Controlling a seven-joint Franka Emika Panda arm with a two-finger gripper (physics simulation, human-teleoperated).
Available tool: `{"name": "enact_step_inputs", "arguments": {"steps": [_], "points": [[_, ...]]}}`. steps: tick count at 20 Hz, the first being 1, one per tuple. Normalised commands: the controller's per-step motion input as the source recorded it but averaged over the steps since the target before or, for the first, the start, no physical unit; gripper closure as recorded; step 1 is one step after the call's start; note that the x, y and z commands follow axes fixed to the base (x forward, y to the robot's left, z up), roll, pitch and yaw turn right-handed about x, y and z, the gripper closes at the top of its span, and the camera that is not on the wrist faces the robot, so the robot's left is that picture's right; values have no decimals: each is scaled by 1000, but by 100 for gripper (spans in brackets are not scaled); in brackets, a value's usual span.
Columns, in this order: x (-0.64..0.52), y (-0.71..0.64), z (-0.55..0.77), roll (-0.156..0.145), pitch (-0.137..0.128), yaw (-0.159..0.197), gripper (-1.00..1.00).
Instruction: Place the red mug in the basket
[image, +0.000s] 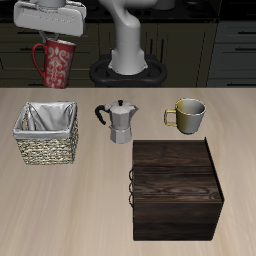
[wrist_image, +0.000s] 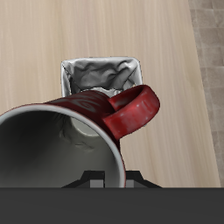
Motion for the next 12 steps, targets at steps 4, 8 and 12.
{"name": "enact_step_inputs", "arguments": {"steps": [4, 8, 12], "points": [[30, -164, -97, -38, 9, -23, 100], [100, -161, -72, -34, 13, -19, 100], [210, -143, -162, -34, 37, -18, 100]]}}
